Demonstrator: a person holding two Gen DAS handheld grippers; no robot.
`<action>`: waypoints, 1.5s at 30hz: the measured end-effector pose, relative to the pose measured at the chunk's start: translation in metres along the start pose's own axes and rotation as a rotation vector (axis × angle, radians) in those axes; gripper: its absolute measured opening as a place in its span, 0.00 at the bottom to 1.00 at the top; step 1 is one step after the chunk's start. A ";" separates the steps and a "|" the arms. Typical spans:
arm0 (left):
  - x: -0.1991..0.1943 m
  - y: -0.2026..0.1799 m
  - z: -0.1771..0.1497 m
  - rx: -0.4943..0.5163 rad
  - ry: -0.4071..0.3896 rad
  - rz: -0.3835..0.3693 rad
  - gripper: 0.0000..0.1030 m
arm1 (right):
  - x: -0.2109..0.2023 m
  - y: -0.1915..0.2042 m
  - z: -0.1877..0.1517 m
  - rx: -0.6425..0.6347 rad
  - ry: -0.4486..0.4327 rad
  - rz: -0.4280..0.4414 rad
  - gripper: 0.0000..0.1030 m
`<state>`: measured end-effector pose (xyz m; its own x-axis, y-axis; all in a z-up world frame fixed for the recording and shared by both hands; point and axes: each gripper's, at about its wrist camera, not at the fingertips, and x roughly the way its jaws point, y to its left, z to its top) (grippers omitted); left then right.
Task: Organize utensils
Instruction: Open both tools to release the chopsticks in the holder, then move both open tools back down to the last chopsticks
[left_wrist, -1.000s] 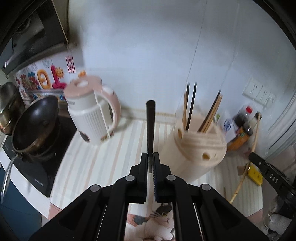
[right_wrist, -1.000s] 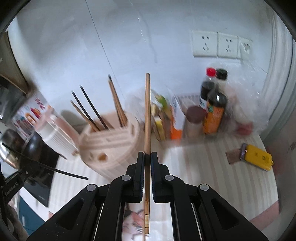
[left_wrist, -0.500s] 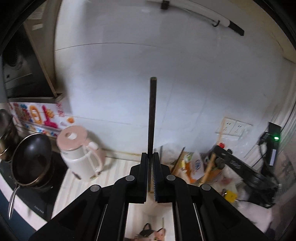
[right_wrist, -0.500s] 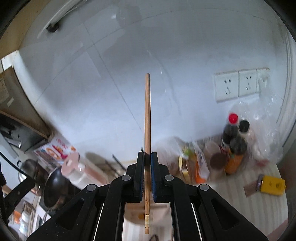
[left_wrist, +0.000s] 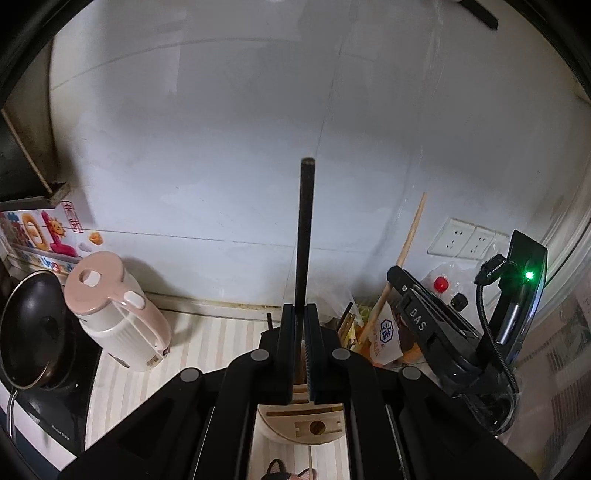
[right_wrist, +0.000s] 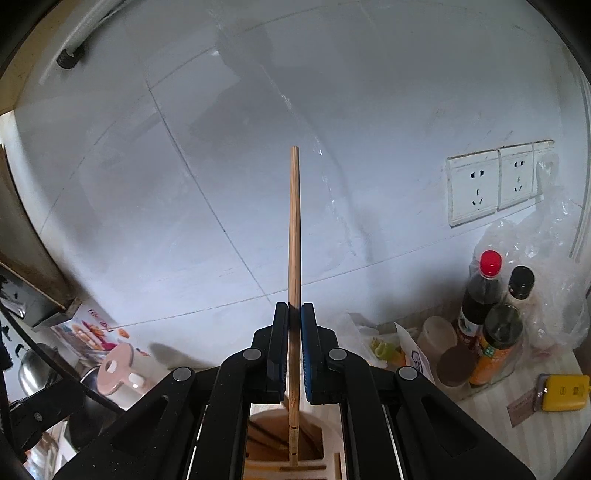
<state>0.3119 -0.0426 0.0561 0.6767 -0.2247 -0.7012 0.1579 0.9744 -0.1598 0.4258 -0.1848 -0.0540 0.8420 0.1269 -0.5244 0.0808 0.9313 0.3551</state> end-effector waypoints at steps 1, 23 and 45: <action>0.003 -0.003 0.000 0.005 0.006 0.000 0.02 | 0.004 -0.001 -0.002 -0.003 -0.003 0.000 0.06; -0.016 0.017 -0.033 -0.048 0.014 0.190 0.98 | -0.044 -0.041 -0.017 -0.070 0.144 -0.038 0.66; 0.122 -0.026 -0.255 0.088 0.518 0.274 0.97 | -0.056 -0.211 -0.181 0.013 0.570 -0.347 0.76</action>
<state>0.2068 -0.0943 -0.2028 0.2652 0.0877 -0.9602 0.1012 0.9878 0.1182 0.2653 -0.3271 -0.2393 0.3523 -0.0154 -0.9358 0.3057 0.9469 0.0994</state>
